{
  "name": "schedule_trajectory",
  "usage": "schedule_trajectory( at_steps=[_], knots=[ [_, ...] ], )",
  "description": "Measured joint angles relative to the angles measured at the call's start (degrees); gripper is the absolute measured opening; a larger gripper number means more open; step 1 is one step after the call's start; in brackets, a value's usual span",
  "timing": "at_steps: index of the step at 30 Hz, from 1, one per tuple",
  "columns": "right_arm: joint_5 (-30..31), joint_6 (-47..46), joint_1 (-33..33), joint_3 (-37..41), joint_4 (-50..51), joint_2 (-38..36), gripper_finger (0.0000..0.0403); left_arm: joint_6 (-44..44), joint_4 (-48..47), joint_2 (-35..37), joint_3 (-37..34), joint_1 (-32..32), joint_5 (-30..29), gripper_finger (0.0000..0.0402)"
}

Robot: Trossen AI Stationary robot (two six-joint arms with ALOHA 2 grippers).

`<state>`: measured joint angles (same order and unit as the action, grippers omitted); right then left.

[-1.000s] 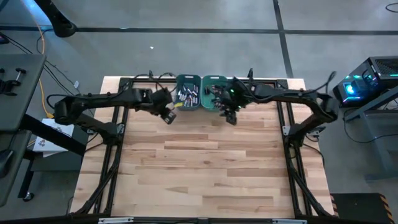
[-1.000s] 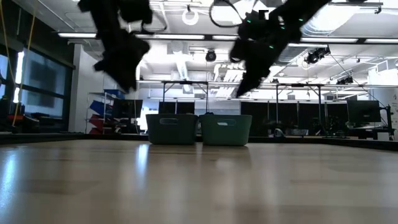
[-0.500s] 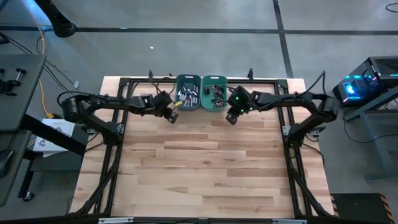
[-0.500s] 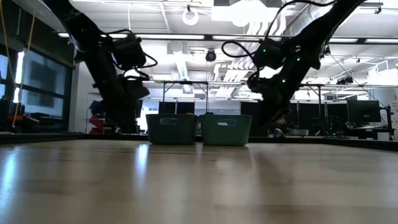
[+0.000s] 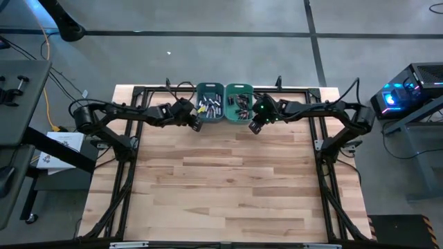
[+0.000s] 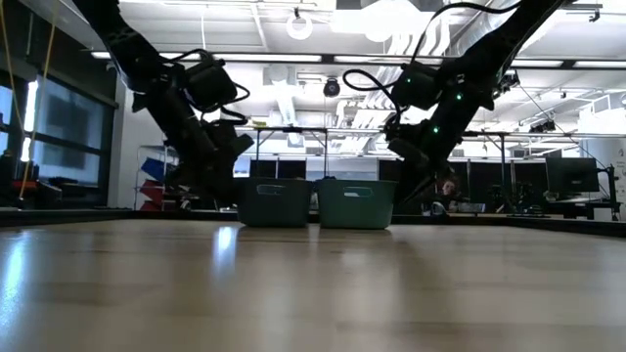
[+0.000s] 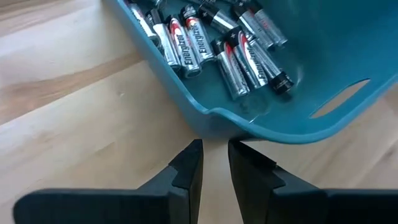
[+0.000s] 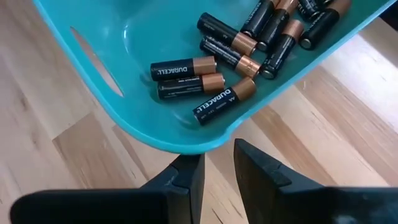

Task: Sort batteries
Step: Move the green bin to the top of the table, then return to Home Position

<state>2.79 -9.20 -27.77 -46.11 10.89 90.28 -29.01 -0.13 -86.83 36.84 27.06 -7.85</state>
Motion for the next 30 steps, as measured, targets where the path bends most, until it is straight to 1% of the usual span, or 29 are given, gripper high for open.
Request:
schedule_trajectory(
  at_steps=[5, 8, 13, 17, 19, 21, 25, 27, 30],
  knots=[
    [0.26, -1.29, -0.02, 0.00, 0.31, -0.21, 0.0078, -0.94, 2.52, 0.00, -0.04, -0.19, 0.10, 0.0069],
    [0.61, -1.30, -0.04, 0.00, 1.04, -1.83, 0.0078, -0.91, 2.05, 0.15, -0.04, -0.17, 0.42, 0.0069],
    [1.50, -1.05, -0.07, 0.00, 6.58, -7.27, 0.0078, -0.71, -4.11, 1.98, 0.07, -0.12, 0.98, 0.0069],
    [1.04, -0.90, -0.11, -0.02, 14.44, -12.62, 0.0078, 0.61, -8.53, 4.99, 0.07, -0.12, 1.17, 0.0069],
    [-0.99, -0.89, -0.11, -0.02, 19.01, -16.15, 0.0078, 0.72, -11.00, 7.66, 0.07, -0.12, 1.20, 0.0069],
    [-4.31, -1.02, -0.11, -0.02, 23.39, -20.43, 0.0078, 0.69, -13.49, 11.23, 0.07, -0.40, 1.32, 0.0069],
    [-11.85, -0.84, 0.44, -0.01, 29.17, -31.08, 0.0078, 0.74, -16.42, 21.05, 0.07, -2.18, 1.49, 0.0069],
    [-16.44, -0.89, 0.42, 0.23, 29.61, -36.95, 0.0078, 0.82, -16.34, 26.49, 0.07, -3.33, 1.54, 0.0069],
    [-24.20, -2.23, 0.42, 2.85, 24.25, -46.16, 0.0078, 1.13, -15.57, 34.08, 0.07, -4.73, 1.37, 0.0069]
  ],
)
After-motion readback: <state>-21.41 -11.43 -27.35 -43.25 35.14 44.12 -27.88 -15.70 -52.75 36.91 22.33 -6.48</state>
